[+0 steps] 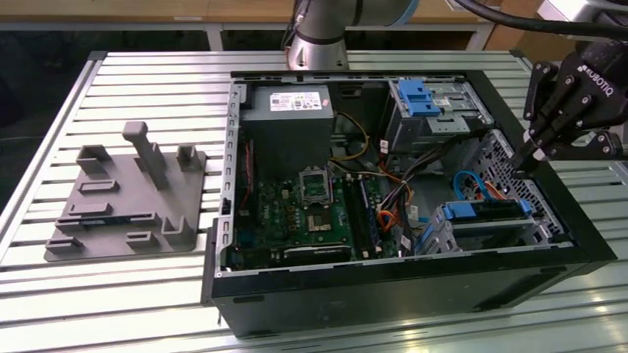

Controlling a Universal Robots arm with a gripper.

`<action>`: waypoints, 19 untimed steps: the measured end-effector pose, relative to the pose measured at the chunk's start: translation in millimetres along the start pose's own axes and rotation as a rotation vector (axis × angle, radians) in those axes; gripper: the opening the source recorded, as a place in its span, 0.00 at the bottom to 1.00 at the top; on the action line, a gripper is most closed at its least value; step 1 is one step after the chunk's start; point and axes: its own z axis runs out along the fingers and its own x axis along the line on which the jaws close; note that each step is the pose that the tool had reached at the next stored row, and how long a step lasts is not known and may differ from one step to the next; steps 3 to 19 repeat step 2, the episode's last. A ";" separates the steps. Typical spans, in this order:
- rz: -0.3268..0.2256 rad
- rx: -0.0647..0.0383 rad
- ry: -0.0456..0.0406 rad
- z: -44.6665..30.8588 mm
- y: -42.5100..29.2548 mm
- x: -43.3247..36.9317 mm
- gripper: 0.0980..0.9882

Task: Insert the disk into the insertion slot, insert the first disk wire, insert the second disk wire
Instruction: 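Insert the second disk wire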

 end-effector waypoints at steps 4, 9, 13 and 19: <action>0.000 0.000 0.0000 0.0 0.0 0.0 0.00; 0.000 0.000 0.0000 0.0 0.0 0.0 0.00; 0.000 0.000 0.0000 0.0 0.0 0.0 0.00; 0.000 0.000 0.0000 0.0 0.0 0.0 0.00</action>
